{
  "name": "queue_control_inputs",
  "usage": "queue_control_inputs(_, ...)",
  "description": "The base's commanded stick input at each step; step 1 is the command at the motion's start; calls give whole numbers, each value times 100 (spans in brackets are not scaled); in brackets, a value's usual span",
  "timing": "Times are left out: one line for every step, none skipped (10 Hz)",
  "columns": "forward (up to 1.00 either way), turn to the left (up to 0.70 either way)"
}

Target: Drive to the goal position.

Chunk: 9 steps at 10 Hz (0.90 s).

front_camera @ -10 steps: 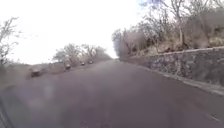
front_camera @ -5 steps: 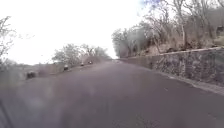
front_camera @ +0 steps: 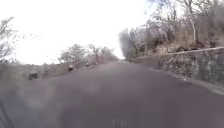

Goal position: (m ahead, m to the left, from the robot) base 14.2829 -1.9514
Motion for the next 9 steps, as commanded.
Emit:
queue_control_inputs(70, 0)
queue_control_inputs(70, 1)
queue_control_inputs(70, 1)
queue_control_inputs(70, 0)
queue_control_inputs(70, 0)
queue_control_inputs(70, 0)
queue_control_inputs(70, 0)
queue_control_inputs(70, 0)
queue_control_inputs(70, 0)
